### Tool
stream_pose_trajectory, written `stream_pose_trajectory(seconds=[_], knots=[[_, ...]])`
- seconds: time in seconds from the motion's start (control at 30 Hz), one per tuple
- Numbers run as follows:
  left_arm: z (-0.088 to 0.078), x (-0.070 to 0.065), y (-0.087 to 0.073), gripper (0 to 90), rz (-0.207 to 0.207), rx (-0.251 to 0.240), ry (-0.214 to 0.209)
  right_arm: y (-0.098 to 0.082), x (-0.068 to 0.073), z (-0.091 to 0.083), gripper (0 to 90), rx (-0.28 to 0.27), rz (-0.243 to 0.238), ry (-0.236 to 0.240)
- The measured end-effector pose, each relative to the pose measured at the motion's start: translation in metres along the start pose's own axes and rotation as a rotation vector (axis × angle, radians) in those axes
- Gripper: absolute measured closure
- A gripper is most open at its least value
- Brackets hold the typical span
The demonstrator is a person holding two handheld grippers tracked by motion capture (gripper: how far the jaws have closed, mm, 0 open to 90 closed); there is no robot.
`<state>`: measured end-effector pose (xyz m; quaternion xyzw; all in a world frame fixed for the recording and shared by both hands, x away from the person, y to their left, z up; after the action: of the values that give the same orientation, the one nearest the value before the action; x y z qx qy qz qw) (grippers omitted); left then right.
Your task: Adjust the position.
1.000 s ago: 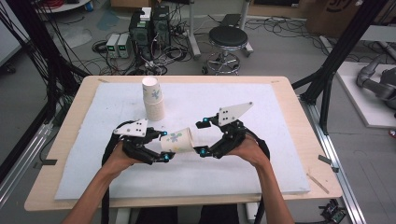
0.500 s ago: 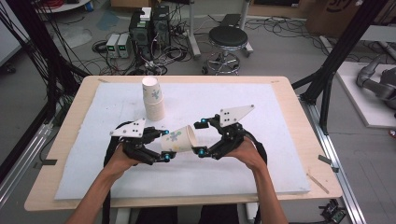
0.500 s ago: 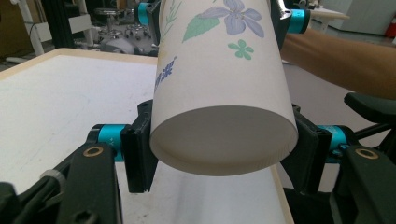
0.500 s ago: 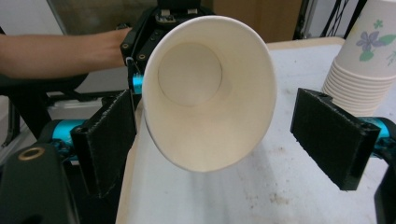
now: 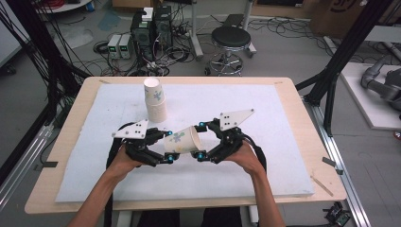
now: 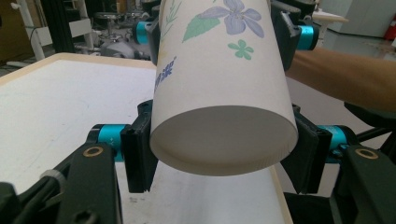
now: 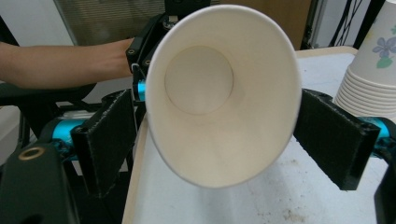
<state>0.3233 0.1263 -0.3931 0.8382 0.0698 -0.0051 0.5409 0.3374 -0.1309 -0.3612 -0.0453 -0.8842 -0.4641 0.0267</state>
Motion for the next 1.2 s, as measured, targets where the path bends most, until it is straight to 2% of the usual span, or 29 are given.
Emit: stream_pose_trajectory(seconds=[0.27, 0.53, 0.6, 0.8, 0.87, 1.2], knots=[[0.008, -0.002, 0.008, 37.0, 0.016, -0.006, -0.017, 0.002, 0.0, 0.008, 14.9, -0.017, -0.003, 0.019], [0.009, -0.003, 0.009, 37.0, 0.022, -0.008, -0.024, 0.003, -0.001, 0.012, 15.9, -0.031, -0.005, 0.031], [0.009, -0.004, 0.009, 37.0, 0.023, -0.008, -0.025, 0.002, 0.0, 0.012, 19.1, -0.033, -0.003, 0.047], [0.009, -0.004, 0.009, 37.0, 0.023, -0.006, -0.028, 0.003, 0.0, 0.013, 24.2, -0.032, -0.014, 0.051], [0.008, -0.004, 0.009, 37.0, 0.021, -0.005, -0.027, 0.003, 0.0, 0.013, 29.0, -0.035, -0.015, 0.057], [0.009, -0.004, 0.009, 37.1, 0.021, 0.001, -0.034, 0.003, 0.001, 0.012, 33.4, -0.036, -0.028, 0.057]])
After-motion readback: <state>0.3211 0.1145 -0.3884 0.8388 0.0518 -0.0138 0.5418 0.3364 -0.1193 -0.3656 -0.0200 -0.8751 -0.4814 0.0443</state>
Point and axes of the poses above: each handheld gripper's, and its own axes: z roughly forward along the jaws, y roughly out of its top, x roughly to its left, the point moved 2 cm from there along z, roughly forward along the jaws, and after that the axes turned 15 degrees about x, right-handed, at the moved point
